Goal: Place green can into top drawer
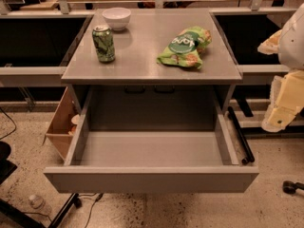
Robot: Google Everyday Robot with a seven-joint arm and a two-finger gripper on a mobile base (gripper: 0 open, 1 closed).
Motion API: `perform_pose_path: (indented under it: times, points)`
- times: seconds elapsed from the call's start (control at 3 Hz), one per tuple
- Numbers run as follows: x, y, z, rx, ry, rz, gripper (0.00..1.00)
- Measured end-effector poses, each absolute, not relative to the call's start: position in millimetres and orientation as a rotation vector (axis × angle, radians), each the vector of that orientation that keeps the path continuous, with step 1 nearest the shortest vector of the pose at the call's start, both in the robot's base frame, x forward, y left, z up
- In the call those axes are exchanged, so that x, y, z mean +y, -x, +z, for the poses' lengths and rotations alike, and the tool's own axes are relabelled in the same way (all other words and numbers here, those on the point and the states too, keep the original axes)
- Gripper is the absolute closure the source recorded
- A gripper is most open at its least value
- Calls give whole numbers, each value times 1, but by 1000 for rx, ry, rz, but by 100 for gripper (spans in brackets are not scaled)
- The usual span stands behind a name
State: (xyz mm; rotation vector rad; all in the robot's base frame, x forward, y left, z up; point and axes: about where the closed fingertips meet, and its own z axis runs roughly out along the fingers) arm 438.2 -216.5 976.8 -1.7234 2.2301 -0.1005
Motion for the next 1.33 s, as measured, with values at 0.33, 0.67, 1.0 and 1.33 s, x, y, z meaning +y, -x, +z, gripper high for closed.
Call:
perform_pose_path:
  times: [0.33,0.67,1.0,1.33]
  points:
    - [-215,-441,977,2208,1719,-102,0]
    - [-211,-463,953,2097,1717,-22,0]
    - [-186,-518,948,1888,1674,50,0]
    - [-154,-569,953,1735,1582,149,0]
